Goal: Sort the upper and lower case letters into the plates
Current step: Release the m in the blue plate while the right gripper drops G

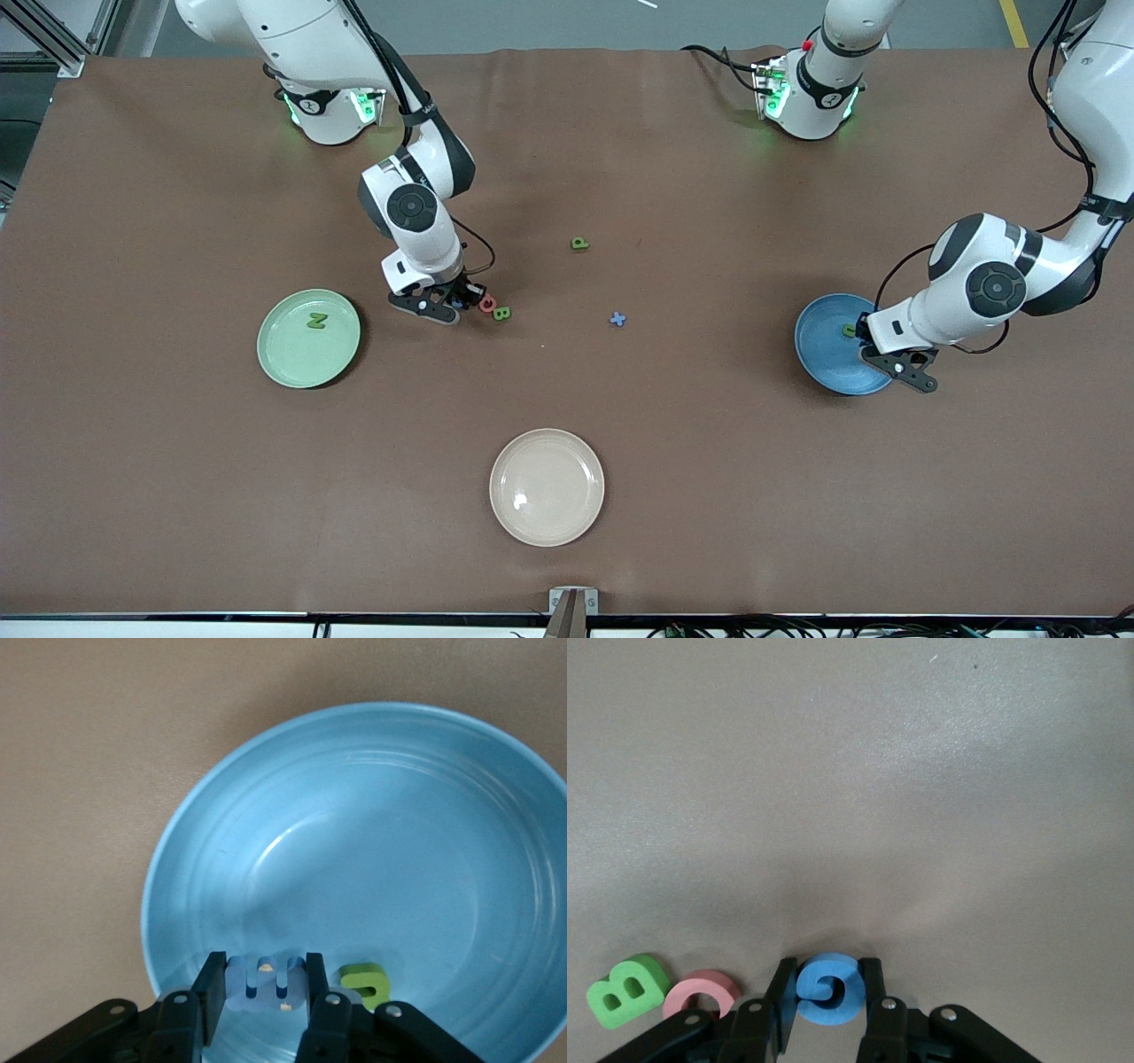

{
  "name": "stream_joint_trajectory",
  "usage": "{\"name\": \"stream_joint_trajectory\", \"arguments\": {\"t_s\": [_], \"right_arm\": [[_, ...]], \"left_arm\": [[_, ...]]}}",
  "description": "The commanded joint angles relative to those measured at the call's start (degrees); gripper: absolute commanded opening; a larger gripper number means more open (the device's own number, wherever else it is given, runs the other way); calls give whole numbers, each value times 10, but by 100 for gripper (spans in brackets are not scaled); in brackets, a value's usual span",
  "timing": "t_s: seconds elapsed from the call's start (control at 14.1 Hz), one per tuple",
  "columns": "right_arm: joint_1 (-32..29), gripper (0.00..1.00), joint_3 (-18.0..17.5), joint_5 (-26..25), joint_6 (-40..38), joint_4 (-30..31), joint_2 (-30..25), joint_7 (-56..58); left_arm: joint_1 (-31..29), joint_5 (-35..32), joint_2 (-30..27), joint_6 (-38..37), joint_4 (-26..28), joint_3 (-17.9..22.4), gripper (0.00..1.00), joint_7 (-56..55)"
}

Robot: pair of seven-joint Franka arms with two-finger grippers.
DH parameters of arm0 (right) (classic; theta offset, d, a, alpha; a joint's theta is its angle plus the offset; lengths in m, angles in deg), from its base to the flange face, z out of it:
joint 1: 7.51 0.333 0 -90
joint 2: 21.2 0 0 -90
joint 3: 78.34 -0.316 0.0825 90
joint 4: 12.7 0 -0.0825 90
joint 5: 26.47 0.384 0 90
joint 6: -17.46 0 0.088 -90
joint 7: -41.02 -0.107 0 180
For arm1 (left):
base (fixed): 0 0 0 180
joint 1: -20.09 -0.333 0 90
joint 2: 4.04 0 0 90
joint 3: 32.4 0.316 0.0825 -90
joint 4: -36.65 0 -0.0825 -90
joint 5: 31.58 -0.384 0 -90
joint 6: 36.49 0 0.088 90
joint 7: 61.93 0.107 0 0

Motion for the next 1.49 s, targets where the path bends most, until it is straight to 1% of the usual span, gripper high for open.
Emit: {"name": "stream_joint_trajectory", "arguments": {"t_s": [0.0, 0.14, 0.28, 0.35, 0.43, 0.5, 0.57, 0.64, 0.71, 0.78, 0.85, 0.92, 0.99, 1.13, 1.21, 1.42], "right_arm": [[-25, 0, 1, -9, -8, 5, -8, 0], [-70, 0, 1, -9, -15, 5, -34, 68], [-125, 0, 0, -9, -58, 1, -65, 156], [-152, 0, 0, -9, -73, 1, -78, 204], [-178, 0, 0, -9, -78, 2, -86, 245], [-203, 0, -1, -8, -81, 2, -89, 287], [-217, 0, 0, -8, -81, 2, -89, 315], [-233, 0, -1, -8, -81, 2, -86, 338], [-247, 0, -1, -8, -81, 2, -84, 355], [-256, 0, -1, -8, -81, 3, -83, 367], [-263, 0, -1, -8, -78, 4, -81, 372], [-263, 1, -1, -7, -76, 6, -78, 372], [-264, 1, -1, -7, -76, 6, -75, 372], [-264, 2, -1, -2, -74, 6, -58, 372], [-264, 2, -1, 1, -72, 6, -51, 370], [-264, 3, -1, 1, -69, 13, -41, 370]], "left_arm": [[3, -12, 8, 12, 0, 4, 25, 2], [4, -12, 9, 13, 0, 4, 25, -1], [6, -12, 9, 13, 0, 5, 28, -5], [6, -12, 10, 13, 0, 6, 30, -5], [6, -12, 10, 13, 0, 6, 36, -5], [6, -12, 10, 13, -1, 6, 46, -5], [6, -12, 7, 11, -1, 6, 64, -5], [6, -12, 5, 8, -1, 5, 87, -6], [5, -11, 0, 6, 0, 3, 100, -7], [5, -7, -10, 4, 0, -2, 100, -12], [4, -3, -16, -11, 1, -22, 100, -23], [2, 3, -16, -46, 0, -50, 100, -53], [2, 15, -16, -83, 0, -88, 100, -102], [10, 30, -11, -127, -2, -153, 100, -205], [39, 38, -10, -132, -2, -167, 100, -259], [147, 68, -10, -134, -16, -168, 100, -395]]}}
